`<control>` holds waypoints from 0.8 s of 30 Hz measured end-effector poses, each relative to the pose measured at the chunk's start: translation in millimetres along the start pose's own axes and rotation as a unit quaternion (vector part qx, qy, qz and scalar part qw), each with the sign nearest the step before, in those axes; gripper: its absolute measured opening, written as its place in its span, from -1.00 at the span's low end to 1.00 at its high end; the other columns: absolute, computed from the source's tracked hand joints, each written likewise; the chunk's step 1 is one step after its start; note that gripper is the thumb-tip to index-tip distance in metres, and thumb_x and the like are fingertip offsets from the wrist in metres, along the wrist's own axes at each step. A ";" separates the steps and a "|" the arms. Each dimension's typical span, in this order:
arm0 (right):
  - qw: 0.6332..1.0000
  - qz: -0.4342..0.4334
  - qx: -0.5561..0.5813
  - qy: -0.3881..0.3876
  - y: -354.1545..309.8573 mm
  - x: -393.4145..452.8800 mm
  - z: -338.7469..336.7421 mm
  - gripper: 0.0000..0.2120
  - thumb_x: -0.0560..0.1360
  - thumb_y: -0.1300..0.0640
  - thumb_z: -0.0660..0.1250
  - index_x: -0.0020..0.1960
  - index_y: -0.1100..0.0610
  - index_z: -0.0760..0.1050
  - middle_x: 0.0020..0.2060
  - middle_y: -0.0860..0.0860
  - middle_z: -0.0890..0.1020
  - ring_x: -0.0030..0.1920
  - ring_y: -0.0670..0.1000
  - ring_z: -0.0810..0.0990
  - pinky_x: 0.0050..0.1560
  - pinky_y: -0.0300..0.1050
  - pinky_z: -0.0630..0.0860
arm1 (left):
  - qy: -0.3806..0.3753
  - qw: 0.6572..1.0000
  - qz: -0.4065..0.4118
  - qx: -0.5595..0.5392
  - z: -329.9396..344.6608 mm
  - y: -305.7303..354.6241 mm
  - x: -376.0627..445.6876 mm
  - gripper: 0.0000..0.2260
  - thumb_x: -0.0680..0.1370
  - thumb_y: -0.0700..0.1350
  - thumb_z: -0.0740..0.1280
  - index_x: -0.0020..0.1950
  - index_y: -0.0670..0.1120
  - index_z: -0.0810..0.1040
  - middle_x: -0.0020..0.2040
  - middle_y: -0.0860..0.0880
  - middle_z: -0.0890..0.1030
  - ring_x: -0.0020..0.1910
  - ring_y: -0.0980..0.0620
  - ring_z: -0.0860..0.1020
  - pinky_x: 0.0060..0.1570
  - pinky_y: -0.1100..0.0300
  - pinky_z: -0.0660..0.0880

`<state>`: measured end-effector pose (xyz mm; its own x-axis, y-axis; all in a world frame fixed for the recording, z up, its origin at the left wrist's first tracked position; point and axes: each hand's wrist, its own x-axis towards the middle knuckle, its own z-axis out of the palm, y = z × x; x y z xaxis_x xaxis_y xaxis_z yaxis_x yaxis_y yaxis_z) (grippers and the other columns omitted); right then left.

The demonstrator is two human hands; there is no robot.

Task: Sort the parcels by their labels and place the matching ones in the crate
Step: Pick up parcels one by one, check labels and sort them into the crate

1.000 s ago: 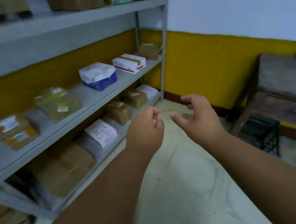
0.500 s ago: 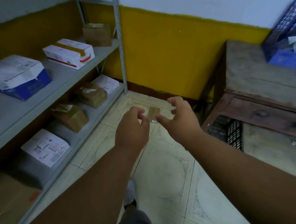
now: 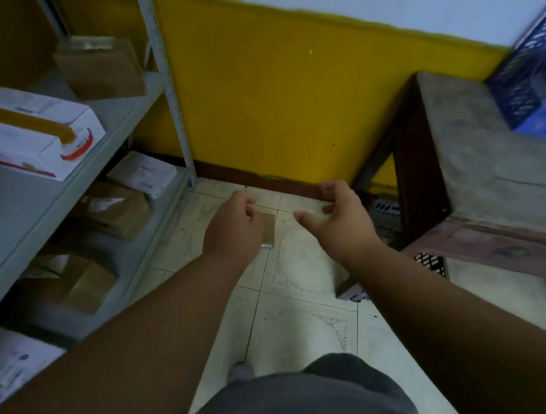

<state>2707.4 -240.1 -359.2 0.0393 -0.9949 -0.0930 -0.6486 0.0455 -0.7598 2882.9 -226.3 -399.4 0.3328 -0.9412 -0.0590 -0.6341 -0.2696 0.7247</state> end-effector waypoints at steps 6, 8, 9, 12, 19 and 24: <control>1.000 0.007 0.003 -0.028 9.0 106.9 31.1 -0.39 0.47 -0.07 0.48 0.44 -0.15 0.29 0.29 -0.08 0.44 0.06 -0.09 0.52 0.09 0.03 0.59 | -0.033 0.999 -0.015 -0.031 33.0 -0.9 94.1 -0.80 0.64 -0.08 0.22 0.24 0.00 0.49 0.13 0.02 0.58 0.00 0.09 0.48 -0.14 0.20 0.38; 0.999 0.003 0.004 -0.037 13.9 163.3 46.1 -0.38 0.49 -0.04 0.47 0.46 -0.15 0.26 0.27 -0.04 0.43 -0.05 -0.08 0.52 0.00 0.02 0.63 | -0.035 0.999 -0.026 -0.032 47.0 -2.2 137.2 -0.81 0.64 -0.06 0.21 0.25 0.01 0.48 0.09 0.04 0.55 0.00 0.06 0.50 -0.13 0.17 0.41; 0.999 0.009 0.010 -0.038 14.0 193.0 55.7 -0.39 0.49 -0.02 0.47 0.45 -0.13 0.27 0.27 -0.01 0.44 -0.11 -0.09 0.54 -0.08 0.00 0.64 | -0.038 0.998 -0.028 -0.032 53.9 -3.2 159.9 -0.81 0.64 -0.05 0.21 0.24 0.02 0.48 0.08 0.05 0.55 -0.02 0.06 0.51 -0.10 0.15 0.44; 0.998 0.022 0.012 -0.052 21.8 281.2 95.9 -0.46 0.51 0.04 0.44 0.42 -0.05 0.32 0.18 -0.01 0.47 -0.27 -0.17 0.49 -0.25 -0.06 0.59 | -0.040 0.997 -0.045 -0.039 81.4 -12.6 227.7 -0.80 0.62 -0.04 0.23 0.24 0.04 0.47 0.08 0.06 0.55 -0.10 0.13 0.51 -0.15 0.14 0.45; 1.000 -0.008 0.010 -0.014 96.4 440.9 202.4 -0.60 0.47 -0.05 0.46 0.25 -0.12 0.42 0.03 -0.13 0.53 -0.05 -0.11 0.58 -0.21 -0.15 0.52 | -0.068 0.997 -0.018 0.019 177.4 -77.7 387.8 -0.70 0.64 -0.14 0.19 0.38 -0.03 0.42 0.31 -0.05 0.46 0.18 0.00 0.48 0.08 0.10 0.44; 0.999 -0.004 -0.027 -0.022 176.8 505.8 288.5 -0.62 0.48 0.04 0.44 0.27 -0.01 0.46 0.11 0.00 0.57 0.02 -0.02 0.60 -0.09 -0.16 0.50 | -0.094 0.995 -0.028 0.008 256.5 -156.0 461.8 -0.70 0.64 -0.10 0.23 0.38 -0.02 0.42 0.31 -0.02 0.48 0.19 0.02 0.49 0.06 0.19 0.39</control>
<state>2831.9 -709.3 -726.1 0.0767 -0.9904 -0.1154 -0.6882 0.0312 -0.7248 2956.5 -671.2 -715.7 0.2333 -0.9454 -0.2275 -0.6289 -0.3252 0.7062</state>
